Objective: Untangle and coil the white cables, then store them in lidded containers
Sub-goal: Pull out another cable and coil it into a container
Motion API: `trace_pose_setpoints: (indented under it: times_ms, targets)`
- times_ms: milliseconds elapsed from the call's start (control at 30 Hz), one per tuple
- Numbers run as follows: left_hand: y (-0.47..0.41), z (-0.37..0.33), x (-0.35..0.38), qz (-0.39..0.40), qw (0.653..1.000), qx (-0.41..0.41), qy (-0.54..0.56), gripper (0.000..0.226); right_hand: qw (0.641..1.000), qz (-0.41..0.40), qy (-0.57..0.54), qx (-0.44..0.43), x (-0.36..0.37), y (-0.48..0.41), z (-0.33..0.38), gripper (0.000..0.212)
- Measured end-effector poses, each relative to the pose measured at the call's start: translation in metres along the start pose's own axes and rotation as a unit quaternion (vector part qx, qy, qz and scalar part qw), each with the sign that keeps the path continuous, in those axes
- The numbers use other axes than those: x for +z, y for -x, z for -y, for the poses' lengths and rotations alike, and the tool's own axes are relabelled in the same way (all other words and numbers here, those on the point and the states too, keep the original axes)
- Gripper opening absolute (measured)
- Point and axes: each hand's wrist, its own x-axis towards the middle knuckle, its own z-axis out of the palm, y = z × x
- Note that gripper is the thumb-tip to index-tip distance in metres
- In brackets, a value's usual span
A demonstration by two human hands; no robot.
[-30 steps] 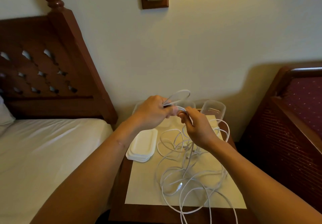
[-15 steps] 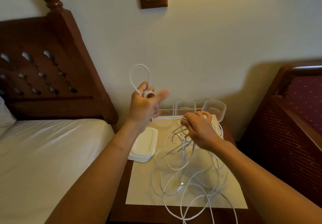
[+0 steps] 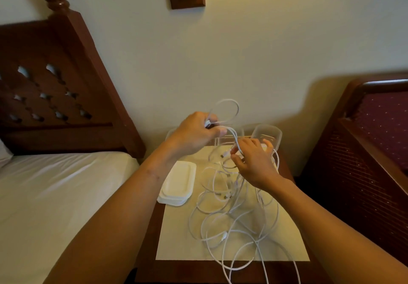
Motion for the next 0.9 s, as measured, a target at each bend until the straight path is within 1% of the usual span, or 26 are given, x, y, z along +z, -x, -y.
trace_pose_setpoints:
  times_ms: [67, 133, 167, 200, 233, 267, 333, 367, 400, 467, 500, 600, 633, 667, 700, 733, 767, 833, 867, 900]
  targets:
    - [0.005, -0.011, -0.01, -0.001, 0.998, 0.022, 0.055, 0.031, 0.999, 0.011, -0.031, 0.039, 0.004, 0.004, -0.007, 0.015]
    - [0.014, -0.019, -0.014, 0.008, 0.997, 0.04, 0.063, 0.035, 0.997, 0.003, -0.05, 0.059, 0.005, 0.003, -0.011, 0.03]
    - [0.017, -0.021, -0.014, -0.009, 0.997, 0.043, 0.066, 0.036, 0.997, -0.004, -0.049, 0.055, 0.005, 0.002, -0.011, 0.037]
    - [0.02, -0.022, -0.013, -0.048, 0.995, 0.044, 0.078, 0.039, 0.998, -0.01, -0.049, 0.046, 0.005, 0.001, -0.012, 0.043]
    - [0.021, -0.021, -0.013, -0.103, 0.989, 0.034, 0.102, 0.044, 0.998, -0.013, -0.052, 0.035, 0.004, -0.001, -0.012, 0.047]
    - [0.021, -0.017, -0.013, -0.159, 0.977, 0.012, 0.139, 0.047, 0.998, -0.012, -0.063, 0.028, 0.003, -0.002, -0.013, 0.048]
    - [0.022, -0.011, -0.015, -0.245, 0.947, -0.036, 0.206, 0.044, 0.996, -0.002, -0.088, 0.01, 0.001, -0.001, -0.016, 0.04]
    - [0.023, -0.006, -0.015, -0.274, 0.935, -0.058, 0.219, 0.041, 0.996, -0.002, -0.09, -0.002, 0.001, 0.0, -0.019, 0.035]
    - [0.024, -0.001, -0.015, -0.291, 0.928, -0.076, 0.219, 0.037, 0.996, -0.01, -0.085, -0.011, 0.001, 0.003, -0.021, 0.036]
    - [0.026, 0.009, -0.012, -0.304, 0.924, -0.097, 0.211, 0.032, 0.998, -0.027, -0.063, -0.015, 0.001, 0.006, -0.022, 0.038]
    - [0.028, 0.012, -0.011, -0.308, 0.92, -0.102, 0.218, 0.031, 0.998, -0.024, -0.048, -0.013, 0.001, 0.007, -0.021, 0.036]
    - [0.026, 0.017, -0.013, -0.333, 0.897, -0.098, 0.272, 0.04, 0.999, 0.028, -0.016, -0.013, 0.002, 0.006, -0.018, 0.027]
    - [0.025, 0.018, -0.015, -0.338, 0.9, -0.09, 0.26, 0.037, 0.999, 0.032, -0.023, -0.012, 0.002, 0.006, -0.018, 0.026]
    - [0.024, 0.02, -0.014, -0.334, 0.913, -0.078, 0.22, 0.032, 0.999, 0.025, -0.04, -0.006, 0.001, 0.005, -0.017, 0.024]
    - [0.023, 0.024, -0.012, -0.316, 0.934, -0.062, 0.154, 0.023, 0.999, 0.013, -0.052, 0.002, -0.001, 0.004, -0.016, 0.024]
    - [0.023, 0.025, -0.008, -0.281, 0.955, -0.048, 0.083, 0.016, 0.999, 0.002, -0.053, 0.01, -0.003, 0.003, -0.015, 0.024]
    - [0.023, 0.027, -0.003, -0.237, 0.97, -0.04, 0.017, 0.013, 0.999, -0.004, -0.042, 0.015, -0.006, 0.002, -0.012, 0.026]
    - [0.02, 0.03, 0.011, -0.144, 0.986, -0.033, -0.076, 0.013, 1.0, -0.009, -0.005, 0.008, -0.011, -0.001, -0.006, 0.028]
    - [0.019, 0.029, 0.018, -0.099, 0.99, -0.036, -0.093, 0.017, 1.0, -0.012, 0.016, -0.001, -0.014, -0.003, -0.003, 0.027]
    - [0.017, 0.028, 0.026, -0.063, 0.992, -0.045, -0.099, 0.025, 0.999, -0.016, 0.035, -0.011, -0.016, -0.003, 0.0, 0.026]
